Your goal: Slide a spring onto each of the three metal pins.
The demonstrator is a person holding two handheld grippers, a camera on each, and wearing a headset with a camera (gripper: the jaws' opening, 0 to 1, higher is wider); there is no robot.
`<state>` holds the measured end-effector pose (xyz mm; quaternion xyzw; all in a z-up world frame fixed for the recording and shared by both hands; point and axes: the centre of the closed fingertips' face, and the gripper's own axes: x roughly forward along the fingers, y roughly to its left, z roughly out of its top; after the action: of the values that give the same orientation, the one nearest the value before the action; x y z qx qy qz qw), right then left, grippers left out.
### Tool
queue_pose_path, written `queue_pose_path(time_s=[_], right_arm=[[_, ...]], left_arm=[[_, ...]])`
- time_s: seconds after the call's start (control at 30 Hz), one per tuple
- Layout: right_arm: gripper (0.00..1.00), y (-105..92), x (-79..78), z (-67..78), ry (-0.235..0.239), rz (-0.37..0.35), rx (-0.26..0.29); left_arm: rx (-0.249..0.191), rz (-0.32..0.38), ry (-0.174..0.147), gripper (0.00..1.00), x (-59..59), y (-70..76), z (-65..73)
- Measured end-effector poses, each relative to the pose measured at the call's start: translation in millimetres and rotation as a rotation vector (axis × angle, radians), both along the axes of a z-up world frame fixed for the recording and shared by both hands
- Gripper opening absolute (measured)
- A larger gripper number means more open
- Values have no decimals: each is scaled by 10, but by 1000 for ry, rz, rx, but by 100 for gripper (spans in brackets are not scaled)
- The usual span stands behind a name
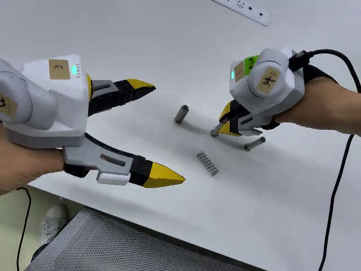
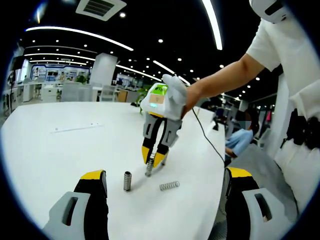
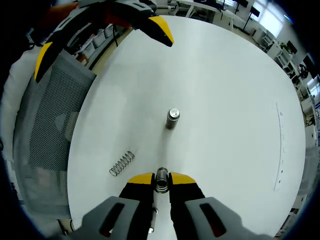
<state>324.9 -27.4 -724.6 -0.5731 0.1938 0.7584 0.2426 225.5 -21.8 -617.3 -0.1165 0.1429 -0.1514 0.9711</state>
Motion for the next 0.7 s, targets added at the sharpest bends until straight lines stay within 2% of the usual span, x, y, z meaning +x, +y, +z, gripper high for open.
queue_pose_path(time_s=[0.37,0.7], right_arm=[[12,19,-6,-138,-1,-4,2],[12,39,-3,-155,7,-17,5]], left_arm=[[8,-1,8,99,-23,30,-32],[5,-2,10,99,-14,46,-39]])
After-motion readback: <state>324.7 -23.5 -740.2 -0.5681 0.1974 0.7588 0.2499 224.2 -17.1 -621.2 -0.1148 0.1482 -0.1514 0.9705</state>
